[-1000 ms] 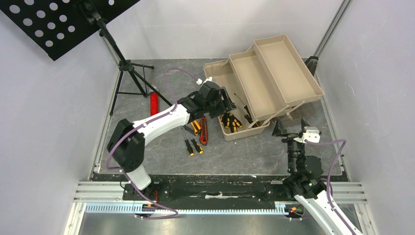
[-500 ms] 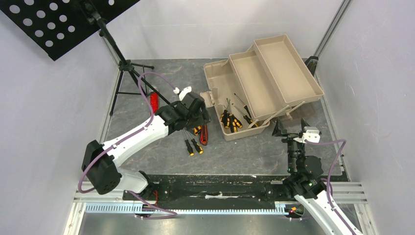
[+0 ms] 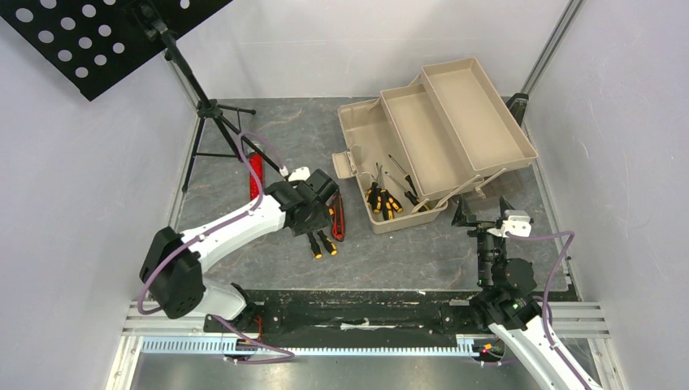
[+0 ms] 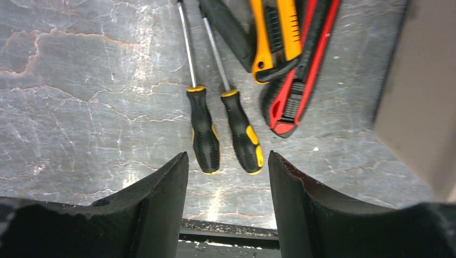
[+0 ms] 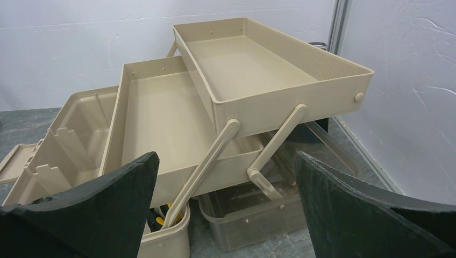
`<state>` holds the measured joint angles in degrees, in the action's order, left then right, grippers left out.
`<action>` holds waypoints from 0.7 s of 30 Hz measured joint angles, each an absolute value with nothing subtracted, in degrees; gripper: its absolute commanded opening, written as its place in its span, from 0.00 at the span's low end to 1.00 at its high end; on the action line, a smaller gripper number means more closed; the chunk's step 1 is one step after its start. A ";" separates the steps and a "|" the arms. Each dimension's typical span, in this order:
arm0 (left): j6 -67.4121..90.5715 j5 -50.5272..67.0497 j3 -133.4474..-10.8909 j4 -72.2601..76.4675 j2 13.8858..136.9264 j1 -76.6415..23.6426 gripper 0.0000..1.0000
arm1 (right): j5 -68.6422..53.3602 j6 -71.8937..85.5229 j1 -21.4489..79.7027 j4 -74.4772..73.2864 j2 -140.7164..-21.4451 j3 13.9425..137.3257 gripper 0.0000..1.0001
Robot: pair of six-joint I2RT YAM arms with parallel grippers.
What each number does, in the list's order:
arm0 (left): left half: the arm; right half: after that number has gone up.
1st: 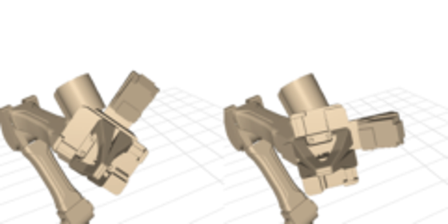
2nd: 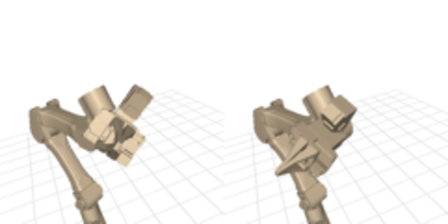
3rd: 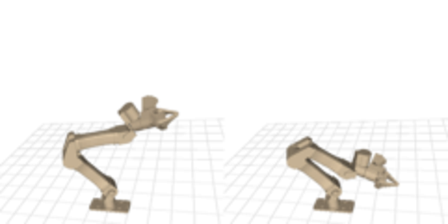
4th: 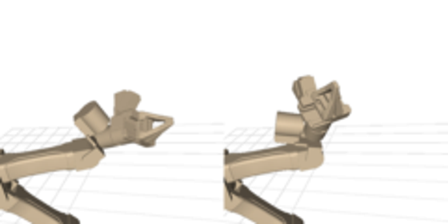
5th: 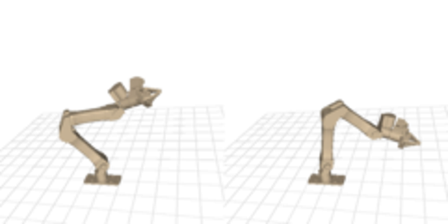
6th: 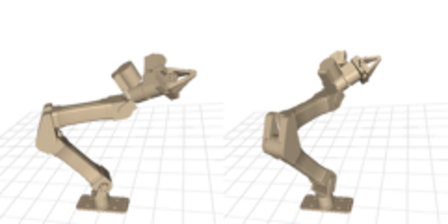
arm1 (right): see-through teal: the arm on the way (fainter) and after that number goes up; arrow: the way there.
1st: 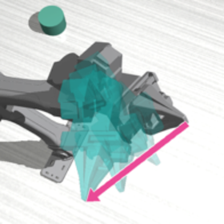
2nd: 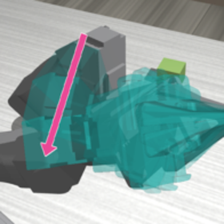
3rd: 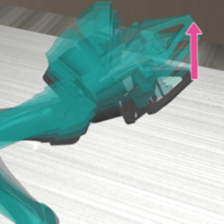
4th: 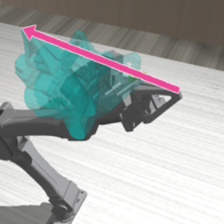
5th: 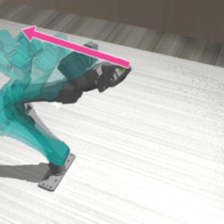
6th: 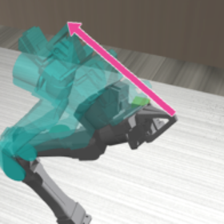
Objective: Pack the tool kit
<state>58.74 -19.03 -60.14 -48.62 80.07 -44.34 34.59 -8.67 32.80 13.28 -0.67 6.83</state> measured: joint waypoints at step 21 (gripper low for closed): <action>58.92 -10.11 -50.19 -39.35 89.41 -36.01 0.33 | 34.59 -8.67 32.80 13.28 -0.67 6.70 0.98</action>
<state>58.92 -10.11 -50.19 -39.35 89.41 -36.01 34.59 -8.67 32.80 13.28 -0.67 6.70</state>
